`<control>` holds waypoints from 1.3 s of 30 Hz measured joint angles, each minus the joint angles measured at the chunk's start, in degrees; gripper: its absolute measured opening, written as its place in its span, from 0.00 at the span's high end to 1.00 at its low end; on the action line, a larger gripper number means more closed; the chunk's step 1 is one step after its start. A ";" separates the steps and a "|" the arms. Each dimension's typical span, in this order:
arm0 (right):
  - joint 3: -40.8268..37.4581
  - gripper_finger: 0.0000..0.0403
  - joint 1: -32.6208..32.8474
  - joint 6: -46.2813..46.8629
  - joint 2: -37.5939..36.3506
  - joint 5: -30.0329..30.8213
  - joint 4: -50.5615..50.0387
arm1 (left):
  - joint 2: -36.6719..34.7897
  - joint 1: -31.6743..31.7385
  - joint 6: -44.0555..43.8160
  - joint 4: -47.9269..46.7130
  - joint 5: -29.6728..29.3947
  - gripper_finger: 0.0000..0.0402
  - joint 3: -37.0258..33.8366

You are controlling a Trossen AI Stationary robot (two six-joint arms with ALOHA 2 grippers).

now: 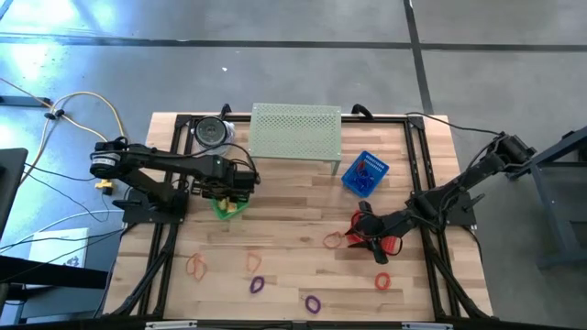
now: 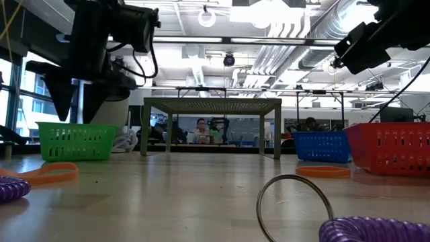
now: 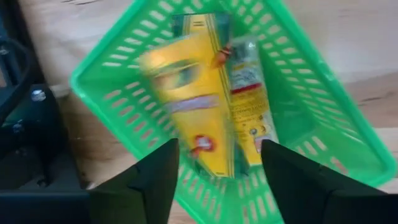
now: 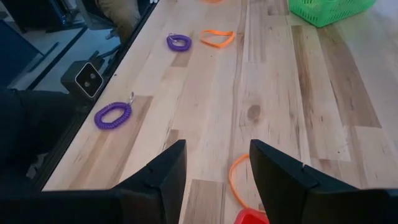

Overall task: Pick & Place Office Desk Supplies
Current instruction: Put the box of crayon into the green basket, then put the orange rubberband into the red basket

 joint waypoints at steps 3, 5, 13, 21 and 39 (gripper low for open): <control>0.00 0.59 -0.02 -0.57 0.00 0.03 0.00 | 0.00 -0.11 0.83 1.49 0.09 0.39 -0.01; 0.00 0.59 -0.02 -1.11 0.00 0.02 -0.01 | 0.00 0.58 3.06 1.73 0.39 0.37 0.00; 0.00 0.59 -0.02 -1.27 0.00 -0.01 -0.07 | -2.19 -0.80 4.73 1.28 4.08 0.36 3.24; 0.00 0.59 -0.05 -3.18 0.00 0.17 -0.04 | -7.28 -13.50 -4.23 1.52 5.37 0.36 4.61; 0.00 0.59 -3.78 -5.31 -0.02 0.02 6.04 | -0.75 -46.81 -48.93 5.81 3.91 0.36 4.67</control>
